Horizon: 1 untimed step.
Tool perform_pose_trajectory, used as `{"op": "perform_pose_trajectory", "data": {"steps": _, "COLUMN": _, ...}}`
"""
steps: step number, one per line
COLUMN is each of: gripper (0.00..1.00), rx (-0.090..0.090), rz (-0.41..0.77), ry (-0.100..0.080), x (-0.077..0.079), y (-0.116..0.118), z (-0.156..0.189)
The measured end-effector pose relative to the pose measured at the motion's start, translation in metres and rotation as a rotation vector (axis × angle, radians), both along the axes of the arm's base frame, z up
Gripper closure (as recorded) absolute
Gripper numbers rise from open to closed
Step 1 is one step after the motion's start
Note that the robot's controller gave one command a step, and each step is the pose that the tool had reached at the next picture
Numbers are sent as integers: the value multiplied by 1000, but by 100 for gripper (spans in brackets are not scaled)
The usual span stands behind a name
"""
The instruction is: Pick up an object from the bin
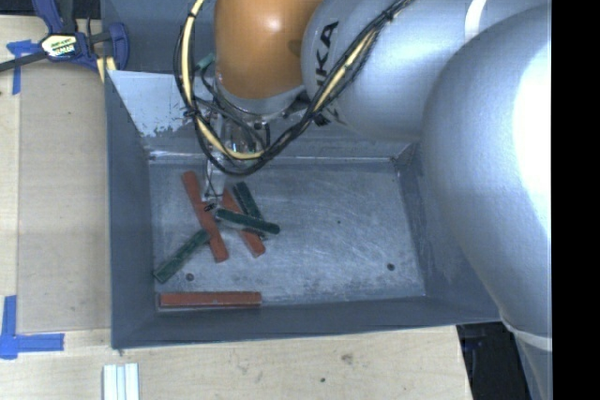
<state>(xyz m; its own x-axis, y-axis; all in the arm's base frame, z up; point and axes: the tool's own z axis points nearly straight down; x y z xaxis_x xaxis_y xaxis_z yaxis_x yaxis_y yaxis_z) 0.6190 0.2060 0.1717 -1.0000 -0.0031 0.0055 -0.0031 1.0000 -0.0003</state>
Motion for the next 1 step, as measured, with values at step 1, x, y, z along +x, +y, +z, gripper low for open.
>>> {"op": "perform_pose_trajectory", "data": {"steps": 1, "gripper": 0, "rx": 4, "rz": -284, "ry": -5, "x": -5, "y": -33, "z": -101}}
